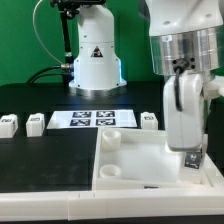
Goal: Assemble one leg
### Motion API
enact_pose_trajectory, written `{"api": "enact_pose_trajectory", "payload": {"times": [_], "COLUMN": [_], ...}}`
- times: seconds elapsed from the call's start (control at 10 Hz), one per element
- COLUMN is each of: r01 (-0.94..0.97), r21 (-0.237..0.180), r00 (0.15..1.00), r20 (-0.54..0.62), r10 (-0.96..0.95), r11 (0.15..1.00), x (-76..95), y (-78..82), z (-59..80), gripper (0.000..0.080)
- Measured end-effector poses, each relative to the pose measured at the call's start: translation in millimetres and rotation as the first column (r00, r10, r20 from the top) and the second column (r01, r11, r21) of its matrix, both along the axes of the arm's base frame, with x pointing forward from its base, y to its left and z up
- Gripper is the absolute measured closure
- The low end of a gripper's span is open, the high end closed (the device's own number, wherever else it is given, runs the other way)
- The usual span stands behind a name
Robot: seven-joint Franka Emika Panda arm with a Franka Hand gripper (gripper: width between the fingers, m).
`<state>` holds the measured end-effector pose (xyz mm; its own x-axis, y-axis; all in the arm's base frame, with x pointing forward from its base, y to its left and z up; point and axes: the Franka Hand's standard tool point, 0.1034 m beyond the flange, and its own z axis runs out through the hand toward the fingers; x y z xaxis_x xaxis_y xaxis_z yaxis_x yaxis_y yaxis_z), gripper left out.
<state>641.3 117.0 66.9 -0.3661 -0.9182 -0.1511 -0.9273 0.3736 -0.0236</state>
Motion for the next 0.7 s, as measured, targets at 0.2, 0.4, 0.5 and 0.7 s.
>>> {"api": "enact_pose_trajectory", "payload": {"times": [0.2,0.4,0.5,0.7], "r01": [0.004,-0.010,-0.007,-0.018], "r21": [0.002,0.019,0.026,0.030], "r00": [1.000,0.999,0.999,0.999], "r20": [0.004,0.035,0.038,0.034], "r10": [-0.004,0.010,0.006,0.017], "r11": [1.000,1.000,1.000,0.999], "x": [0.3,5.9,12.1,21.0], "y": [3.5,27.3,33.0,38.8], "z": [1.4,20.5,26.2,25.7], "gripper": [0.0226,0.0155,0.0155,0.0151]}}
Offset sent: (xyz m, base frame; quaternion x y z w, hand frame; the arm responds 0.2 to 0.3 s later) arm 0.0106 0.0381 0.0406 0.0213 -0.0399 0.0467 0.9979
